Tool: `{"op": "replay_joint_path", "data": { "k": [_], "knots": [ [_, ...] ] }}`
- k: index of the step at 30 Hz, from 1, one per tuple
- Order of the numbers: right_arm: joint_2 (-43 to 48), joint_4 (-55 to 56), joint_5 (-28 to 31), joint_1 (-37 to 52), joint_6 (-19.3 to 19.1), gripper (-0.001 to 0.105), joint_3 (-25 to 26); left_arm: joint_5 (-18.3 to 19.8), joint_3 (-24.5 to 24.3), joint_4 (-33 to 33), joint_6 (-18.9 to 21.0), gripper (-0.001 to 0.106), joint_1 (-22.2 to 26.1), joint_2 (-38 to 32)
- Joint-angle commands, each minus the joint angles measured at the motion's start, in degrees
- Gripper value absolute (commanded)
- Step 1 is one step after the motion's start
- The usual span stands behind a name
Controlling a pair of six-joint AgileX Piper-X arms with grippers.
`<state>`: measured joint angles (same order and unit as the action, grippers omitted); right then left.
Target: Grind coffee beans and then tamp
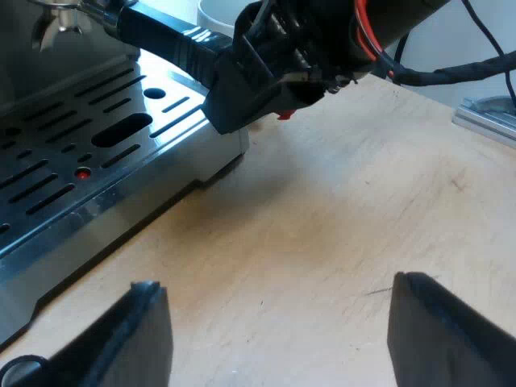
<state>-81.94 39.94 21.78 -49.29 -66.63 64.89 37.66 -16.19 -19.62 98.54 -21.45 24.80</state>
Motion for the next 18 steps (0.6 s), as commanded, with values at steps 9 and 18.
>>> {"op": "replay_joint_path", "data": {
  "k": [9, 18],
  "knots": [
    [0.0, -1.1, -1.3, 0.0, -1.5, 0.0, 0.5, 0.7, -0.1, 0.6, 0.2, 0.059, -0.2, 0.0],
    [0.2, -0.9, -1.2, -0.8, -1.5, 0.0, 0.5, 0.7, -0.1, 0.6, 0.2, 0.059, -0.2, 0.0]
  ]
}}
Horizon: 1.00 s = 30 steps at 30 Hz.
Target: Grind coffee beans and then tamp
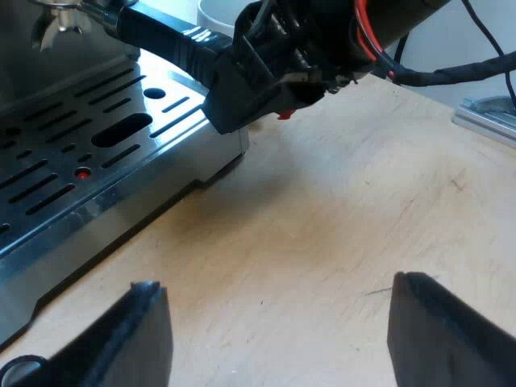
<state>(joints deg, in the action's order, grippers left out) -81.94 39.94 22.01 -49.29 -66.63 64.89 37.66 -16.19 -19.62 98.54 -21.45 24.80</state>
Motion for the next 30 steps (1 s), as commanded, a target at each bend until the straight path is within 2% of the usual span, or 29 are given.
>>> {"op": "replay_joint_path", "data": {
  "k": [1, 6, 10, 20, 30],
  "knots": [
    [0.4, -0.7, -1.2, -1.1, -1.5, 0.0, 0.5, 0.7, -0.1, 0.6, 0.2, 0.059, -0.2, 0.0],
    [1.0, 0.6, 0.0, -2.8, -0.8, 0.0, 0.5, 0.7, -0.1, 0.9, 0.2, 0.059, -0.2, 0.0],
    [2.0, 3.0, 2.0, -3.6, 2.2, 0.0, 0.5, 0.7, -0.1, 1.9, 0.2, 0.059, -0.2, 0.0],
    [3.9, 6.0, 2.8, -5.1, 2.3, 0.0, 0.5, 0.7, -0.1, 2.0, 0.5, 0.059, -0.2, -0.6],
    [4.2, 8.9, 5.0, -7.2, 4.6, 0.0, 0.5, 0.7, -0.1, 0.8, 0.6, 0.059, -0.2, -6.7]
  ]
}}
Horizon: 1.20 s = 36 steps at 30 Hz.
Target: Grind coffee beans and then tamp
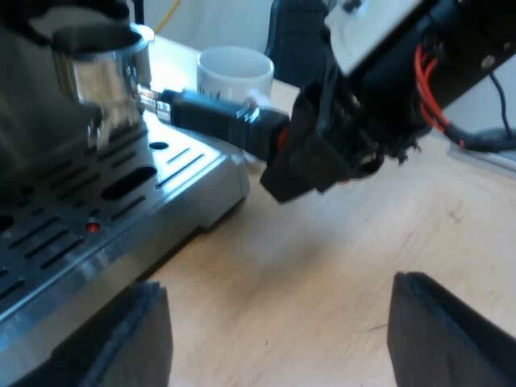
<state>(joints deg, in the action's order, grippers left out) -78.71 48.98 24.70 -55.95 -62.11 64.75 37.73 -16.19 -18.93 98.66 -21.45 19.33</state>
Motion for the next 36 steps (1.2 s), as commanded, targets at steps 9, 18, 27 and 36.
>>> {"op": "replay_joint_path", "data": {
  "k": [9, 18, 27, 36],
  "knots": [
    [3.8, 0.2, 5.7, -4.7, 2.4, 0.0, -1.1, 0.6, -0.1, -0.5, 3.1, 0.059, -0.2, -5.7],
    [10.6, 0.2, 6.7, -9.7, 4.5, 0.0, -7.0, 0.7, -1.0, -4.3, 3.2, 0.059, -0.2, -8.4],
    [14.8, 0.5, 10.8, -17.5, 4.5, 0.0, -9.3, 0.7, -1.6, -8.9, 3.2, 0.059, -0.2, -12.4],
    [15.2, 0.0, 11.6, -21.7, 3.6, 0.0, -10.9, -2.6, -1.6, -11.0, 2.9, 0.059, -0.2, -14.9]
  ]
}}
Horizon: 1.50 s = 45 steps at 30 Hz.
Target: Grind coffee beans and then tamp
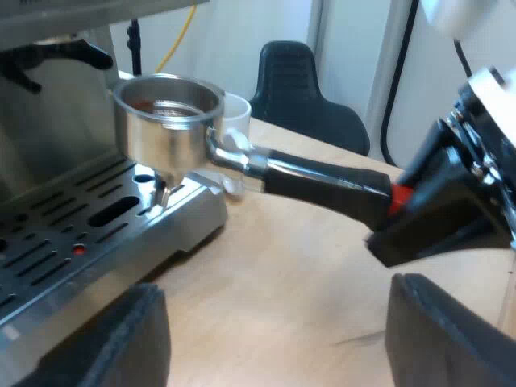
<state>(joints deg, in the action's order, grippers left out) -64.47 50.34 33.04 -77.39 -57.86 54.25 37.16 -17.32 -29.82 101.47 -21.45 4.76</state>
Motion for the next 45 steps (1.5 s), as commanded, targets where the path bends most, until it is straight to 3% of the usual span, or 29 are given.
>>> {"op": "replay_joint_path", "data": {
  "k": [1, 8, 19, 22, 26, 37, 45],
  "knots": [
    [0.9, -2.5, 2.9, -0.2, -0.6, 0.0, -1.4, -2.9, -0.5, -0.6, -0.1, 0.059, -0.2, -0.3],
    [0.9, -10.1, 2.2, -0.2, -3.1, 0.0, -7.1, -4.9, -0.5, -1.6, -1.0, 0.059, -0.2, -0.3],
    [0.9, -23.0, -3.3, -0.1, -17.5, 0.0, -14.1, -5.6, -0.5, -1.6, -1.4, 0.059, -0.2, -0.3],
    [0.9, -25.0, -3.7, 0.0, -19.7, 0.0, -15.8, -5.6, -0.5, -1.6, -1.4, 0.059, -0.2, -0.3],
    [0.9, -27.4, -4.0, 1.2, -20.5, 0.0, -18.1, -5.6, -0.5, -1.6, -1.4, 0.059, -0.2, -0.3],
    [0.9, -35.2, -11.7, 10.2, -20.8, 0.0, -22.9, -5.5, -0.5, -1.6, -1.4, 0.059, -0.2, -0.3],
    [-2.3, -36.9, -11.7, 11.3, -20.8, 0.0, -23.9, -5.5, -0.5, -1.6, -1.4, 0.059, -0.2, -0.3]
  ]
}}
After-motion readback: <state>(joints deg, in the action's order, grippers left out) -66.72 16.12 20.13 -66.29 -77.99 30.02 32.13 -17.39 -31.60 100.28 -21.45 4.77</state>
